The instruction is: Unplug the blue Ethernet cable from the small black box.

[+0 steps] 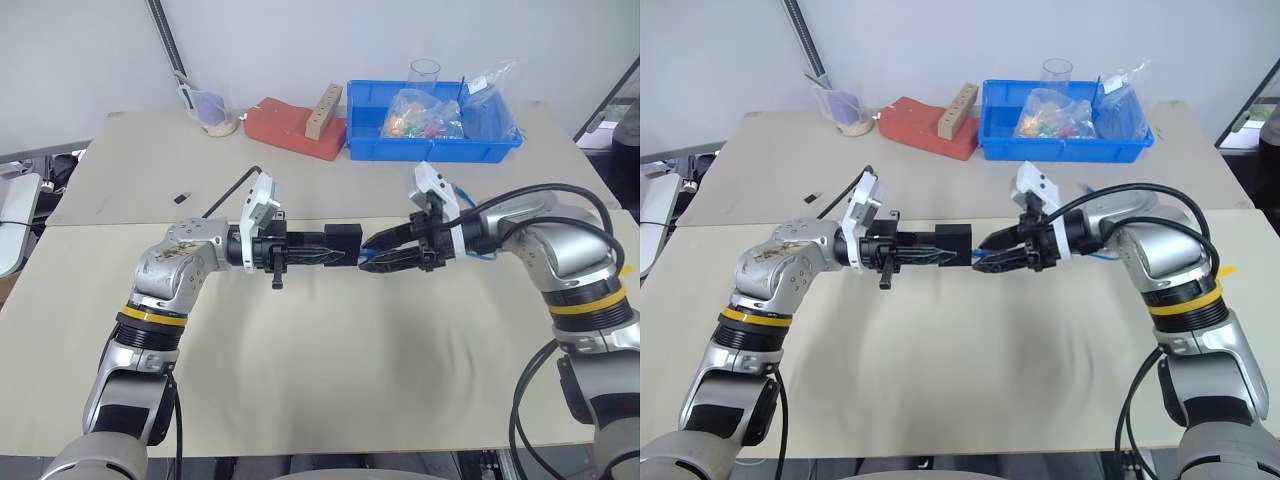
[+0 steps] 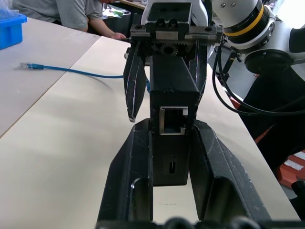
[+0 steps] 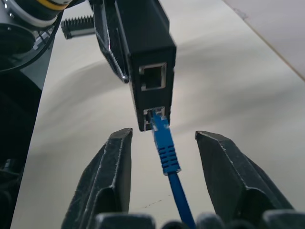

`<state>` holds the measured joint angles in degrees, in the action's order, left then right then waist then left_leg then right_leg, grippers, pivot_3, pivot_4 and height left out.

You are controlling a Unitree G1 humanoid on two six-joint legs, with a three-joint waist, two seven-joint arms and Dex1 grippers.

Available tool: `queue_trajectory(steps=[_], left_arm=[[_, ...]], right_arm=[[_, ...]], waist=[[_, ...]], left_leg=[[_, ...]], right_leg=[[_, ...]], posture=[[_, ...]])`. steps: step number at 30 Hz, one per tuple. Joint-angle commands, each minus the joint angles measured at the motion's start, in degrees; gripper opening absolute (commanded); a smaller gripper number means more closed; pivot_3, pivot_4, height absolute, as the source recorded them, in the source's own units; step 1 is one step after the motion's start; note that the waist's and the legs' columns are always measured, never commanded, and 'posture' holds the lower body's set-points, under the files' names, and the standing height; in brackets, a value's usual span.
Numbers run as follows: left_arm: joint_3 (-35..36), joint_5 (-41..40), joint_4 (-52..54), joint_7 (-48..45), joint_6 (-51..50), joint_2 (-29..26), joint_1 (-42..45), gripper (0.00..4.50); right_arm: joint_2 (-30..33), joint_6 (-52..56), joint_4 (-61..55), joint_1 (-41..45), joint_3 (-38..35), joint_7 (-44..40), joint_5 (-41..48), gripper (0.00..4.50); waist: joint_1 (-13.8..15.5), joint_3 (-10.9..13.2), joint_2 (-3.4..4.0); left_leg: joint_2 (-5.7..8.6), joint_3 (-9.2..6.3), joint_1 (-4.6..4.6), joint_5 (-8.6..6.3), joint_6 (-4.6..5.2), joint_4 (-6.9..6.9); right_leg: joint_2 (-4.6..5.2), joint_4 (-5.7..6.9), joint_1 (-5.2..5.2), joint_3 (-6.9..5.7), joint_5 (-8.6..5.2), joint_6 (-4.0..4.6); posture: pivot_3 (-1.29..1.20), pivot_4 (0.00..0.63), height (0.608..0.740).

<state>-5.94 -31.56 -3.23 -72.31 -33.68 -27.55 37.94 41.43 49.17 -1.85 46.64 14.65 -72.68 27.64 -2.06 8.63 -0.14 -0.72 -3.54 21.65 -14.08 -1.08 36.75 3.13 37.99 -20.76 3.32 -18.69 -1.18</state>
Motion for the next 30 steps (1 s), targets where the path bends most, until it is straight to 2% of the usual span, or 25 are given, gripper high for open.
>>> queue_trajectory(steps=[1,3,4,18,19,21,30], left_arm=[[-0.2,0.1,1.1,-1.2,1.3,-0.4,1.6,0.52],[-0.5,0.1,1.3,-1.5,1.2,-0.5,1.5,0.52],[-0.6,0.1,1.4,-1.6,1.1,-0.5,1.4,0.52],[-2.3,1.5,1.5,-3.5,2.2,-1.3,1.0,0.52],[-2.4,1.5,1.5,-3.6,2.2,-1.3,1.0,0.52],[-2.6,1.6,1.6,-3.8,2.3,-1.4,0.9,0.52],[-2.8,1.7,2.3,-4.2,2.2,-1.2,0.5,0.52]], right_arm=[[0.3,-1.1,-0.9,1.8,-0.5,-1.6,0.1,0.87],[0.5,-1.3,-0.7,1.9,-0.4,-2.3,0.0,0.2],[0.6,-1.2,-0.6,2.0,-0.4,-2.7,0.0,0.02],[2.2,-2.0,-1.7,2.8,1.7,-6.8,-1.9,0.02],[2.2,-2.2,-1.9,2.9,1.9,-6.7,-2.3,0.95],[1.9,-2.1,-2.2,3.3,2.0,-6.4,-2.5,1.58],[2.0,-1.1,-2.7,4.4,2.3,-7.2,-2.2,1.58]], waist=[[0.0,0.0,0.0],[0.0,0.0,0.0],[0.0,0.0,0.0],[-0.1,0.0,0.0],[-0.1,0.0,0.0],[-0.1,0.0,0.0],[-0.1,0.0,0.0]], left_leg=[[0.0,0.0,0.0,0.0,0.0,0.0],[0.0,0.0,0.02,0.0,0.0,0.0],[-0.01,0.0,0.02,0.0,0.0,0.0],[0.0,0.0,0.2,0.0,0.0,0.05],[-0.01,0.0,0.24,0.0,0.0,0.07],[0.0,0.0,0.29,0.01,0.0,0.08],[-0.01,0.0,0.32,0.01,0.01,0.09]], right_leg=[[0.0,0.0,-0.01,0.0,0.0,0.0],[0.0,0.01,-0.02,0.0,0.0,0.0],[-0.01,0.01,-0.03,0.0,0.0,0.0],[-0.01,0.06,-0.22,0.0,0.0,0.0],[-0.01,0.07,-0.26,0.0,0.0,0.0],[-0.01,0.09,-0.31,0.0,0.0,0.0],[-0.03,0.11,-0.35,0.01,0.0,0.0]], posture=[[0.0,0.15,0.74],[0.0,0.15,0.74],[0.0,0.15,0.74],[0.0,0.15,0.74],[0.0,0.15,0.74],[0.0,0.15,0.74],[0.0,0.15,0.74]])
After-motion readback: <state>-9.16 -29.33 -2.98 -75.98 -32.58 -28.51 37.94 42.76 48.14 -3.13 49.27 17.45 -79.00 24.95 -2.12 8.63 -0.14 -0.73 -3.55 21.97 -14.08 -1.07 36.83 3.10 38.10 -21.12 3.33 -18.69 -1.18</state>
